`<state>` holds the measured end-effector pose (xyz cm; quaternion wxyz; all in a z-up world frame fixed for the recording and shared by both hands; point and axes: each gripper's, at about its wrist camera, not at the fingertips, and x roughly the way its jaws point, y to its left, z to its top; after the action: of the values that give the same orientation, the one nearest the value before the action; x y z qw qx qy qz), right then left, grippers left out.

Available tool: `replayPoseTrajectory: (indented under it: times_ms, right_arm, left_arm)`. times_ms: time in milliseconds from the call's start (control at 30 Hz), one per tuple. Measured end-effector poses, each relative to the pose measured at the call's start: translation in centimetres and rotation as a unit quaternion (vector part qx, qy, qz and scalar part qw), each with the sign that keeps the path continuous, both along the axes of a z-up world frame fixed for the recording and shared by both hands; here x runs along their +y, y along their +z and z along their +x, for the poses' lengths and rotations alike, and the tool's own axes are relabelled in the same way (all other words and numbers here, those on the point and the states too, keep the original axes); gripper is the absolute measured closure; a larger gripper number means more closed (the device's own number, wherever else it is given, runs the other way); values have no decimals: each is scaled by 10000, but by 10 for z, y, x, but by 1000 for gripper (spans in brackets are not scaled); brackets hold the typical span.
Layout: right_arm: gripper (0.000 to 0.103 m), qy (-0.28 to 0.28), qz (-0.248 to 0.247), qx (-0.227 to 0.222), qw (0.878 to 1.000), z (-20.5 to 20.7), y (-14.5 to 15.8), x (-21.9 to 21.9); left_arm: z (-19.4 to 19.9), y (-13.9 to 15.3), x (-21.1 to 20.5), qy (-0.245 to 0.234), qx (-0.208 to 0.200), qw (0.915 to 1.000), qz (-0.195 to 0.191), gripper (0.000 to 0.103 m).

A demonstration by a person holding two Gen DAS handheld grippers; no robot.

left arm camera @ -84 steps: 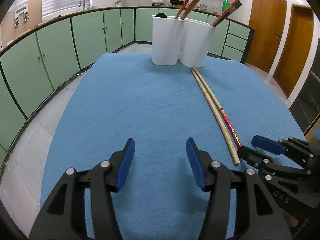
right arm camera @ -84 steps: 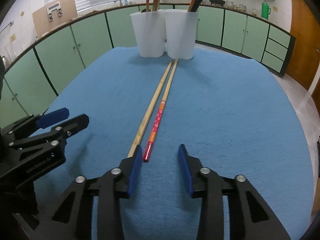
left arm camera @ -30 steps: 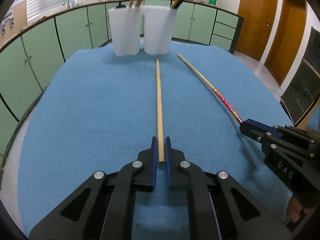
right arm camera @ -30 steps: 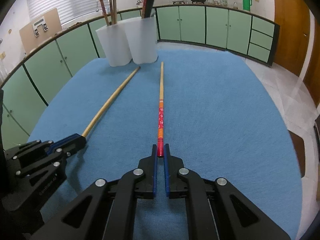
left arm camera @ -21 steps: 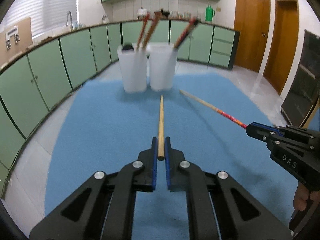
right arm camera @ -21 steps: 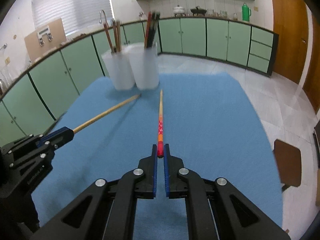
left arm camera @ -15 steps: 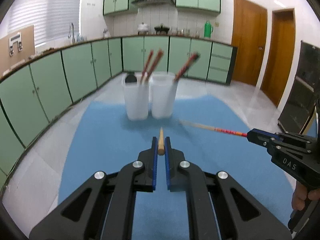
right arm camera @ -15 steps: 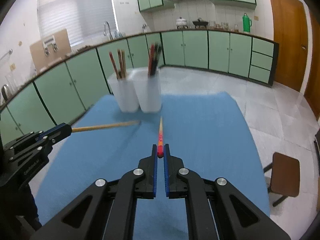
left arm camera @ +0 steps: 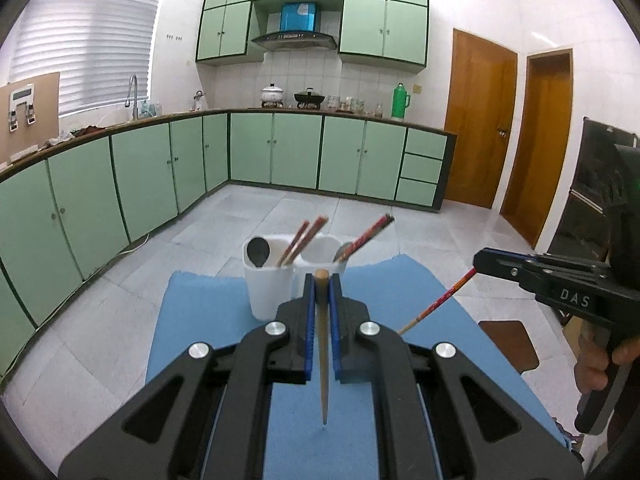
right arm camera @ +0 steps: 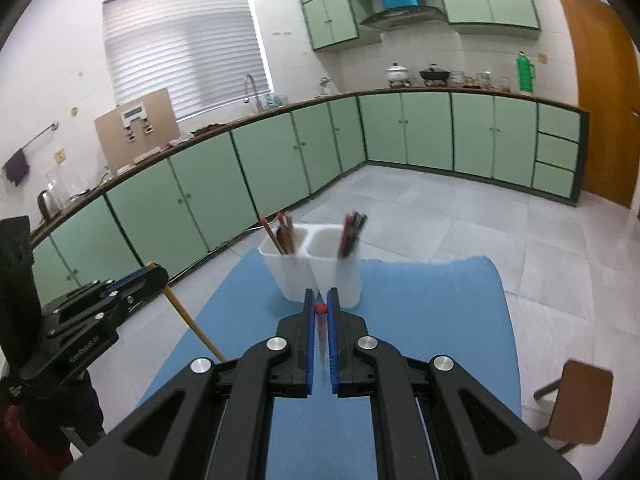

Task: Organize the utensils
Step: 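Carry the wooden chopstick with the left tool and drop it into the caddy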

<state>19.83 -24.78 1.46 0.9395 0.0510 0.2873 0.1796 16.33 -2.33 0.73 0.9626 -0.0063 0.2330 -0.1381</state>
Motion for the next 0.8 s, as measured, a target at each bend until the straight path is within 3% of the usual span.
replayPoseTrajectory:
  times_ms: [400,567,800]
  right_arm:
    - [97,423,-193,-592,9972,21,76,18]
    - [97,347,-107,-1052,9938,39,121,21]
    - [97,-14,-109,-1398,9901,89,145,30]
  left_arm:
    - [14,67,22,146,-754,9970,-55,97]
    - [40,102,17,204,-1125,9934,-58,97]
    - [89,123,2,281,-1393,9898,54,97]
